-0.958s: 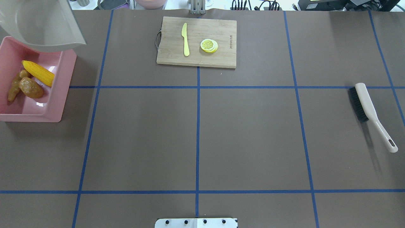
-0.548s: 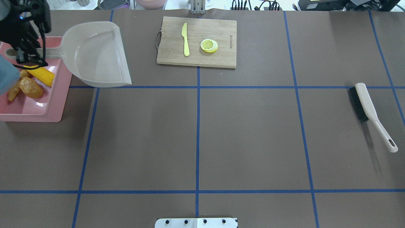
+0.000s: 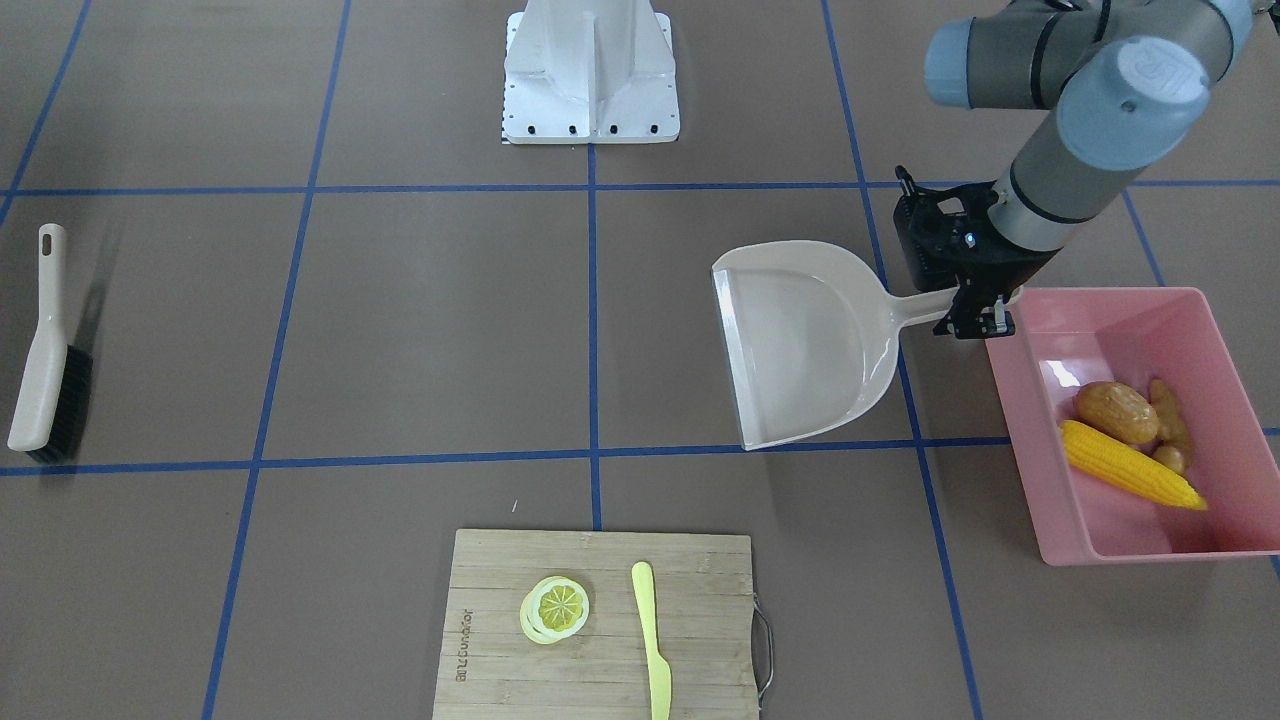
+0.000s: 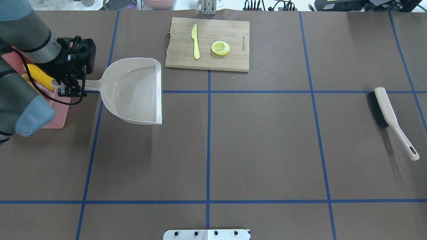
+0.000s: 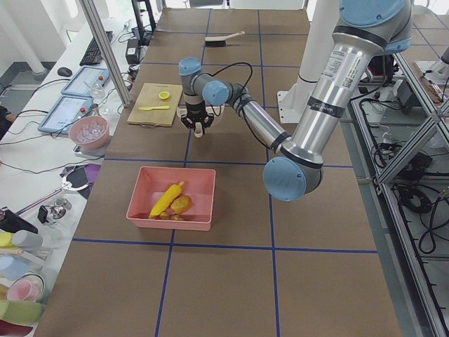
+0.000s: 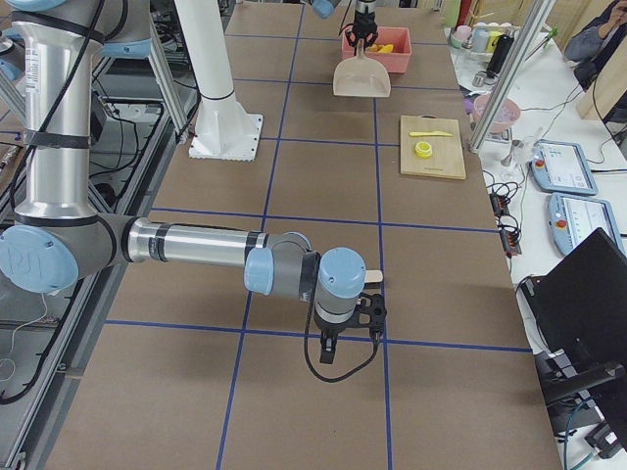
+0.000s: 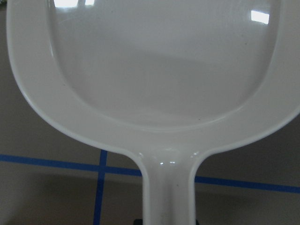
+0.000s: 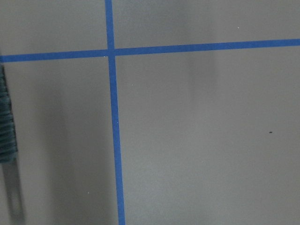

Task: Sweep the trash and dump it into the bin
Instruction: 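Swing the empty dustpan away from the bin and lower it onto the table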

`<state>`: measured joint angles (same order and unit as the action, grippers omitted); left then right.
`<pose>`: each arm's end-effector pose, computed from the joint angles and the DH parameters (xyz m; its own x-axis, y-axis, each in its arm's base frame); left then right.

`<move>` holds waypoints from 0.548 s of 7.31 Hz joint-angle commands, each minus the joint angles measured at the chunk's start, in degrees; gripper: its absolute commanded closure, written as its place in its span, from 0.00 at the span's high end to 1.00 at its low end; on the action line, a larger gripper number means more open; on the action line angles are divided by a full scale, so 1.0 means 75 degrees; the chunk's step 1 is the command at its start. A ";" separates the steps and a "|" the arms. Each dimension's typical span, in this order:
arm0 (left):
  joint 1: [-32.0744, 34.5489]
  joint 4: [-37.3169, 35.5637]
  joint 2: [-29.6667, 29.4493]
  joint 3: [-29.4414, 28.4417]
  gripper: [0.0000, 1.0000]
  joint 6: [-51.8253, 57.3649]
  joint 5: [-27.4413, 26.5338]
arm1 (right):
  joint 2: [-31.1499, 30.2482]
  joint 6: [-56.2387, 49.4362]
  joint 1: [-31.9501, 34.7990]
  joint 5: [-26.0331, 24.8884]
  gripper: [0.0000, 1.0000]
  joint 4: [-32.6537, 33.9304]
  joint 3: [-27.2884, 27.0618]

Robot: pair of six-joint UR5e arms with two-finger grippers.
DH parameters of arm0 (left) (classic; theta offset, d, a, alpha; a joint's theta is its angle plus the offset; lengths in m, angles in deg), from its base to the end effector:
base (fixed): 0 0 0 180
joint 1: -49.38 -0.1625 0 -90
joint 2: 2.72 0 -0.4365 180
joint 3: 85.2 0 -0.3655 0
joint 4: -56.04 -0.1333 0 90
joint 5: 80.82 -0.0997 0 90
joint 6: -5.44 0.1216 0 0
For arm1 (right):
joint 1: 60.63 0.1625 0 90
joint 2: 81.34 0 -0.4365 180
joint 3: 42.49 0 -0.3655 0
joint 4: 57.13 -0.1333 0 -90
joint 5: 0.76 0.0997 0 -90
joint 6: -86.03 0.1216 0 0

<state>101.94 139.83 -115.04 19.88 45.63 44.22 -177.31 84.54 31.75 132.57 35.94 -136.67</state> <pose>0.3101 -0.5094 0.3778 0.0229 0.9989 -0.0410 -0.7001 0.0453 0.7126 0.0669 -0.4093 0.7046 0.7252 0.0624 0.6857 -0.0225 0.9975 -0.0669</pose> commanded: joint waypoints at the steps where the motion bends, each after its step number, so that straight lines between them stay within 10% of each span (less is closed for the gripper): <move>1: -0.0363 0.1232 0.0081 -0.0520 0.00 -0.0027 0.0003 | 0.0000 0.0000 0.0000 0.0000 1.00 0.0000 -0.0006; 4: -0.0573 0.1578 0.0081 -0.0943 0.00 -0.0062 0.0003 | 0.0000 0.0000 0.0000 0.0000 1.00 0.0000 0.0006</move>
<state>98.67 150.98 -114.42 14.07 45.20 44.27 -177.32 84.54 31.75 132.57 35.94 -136.63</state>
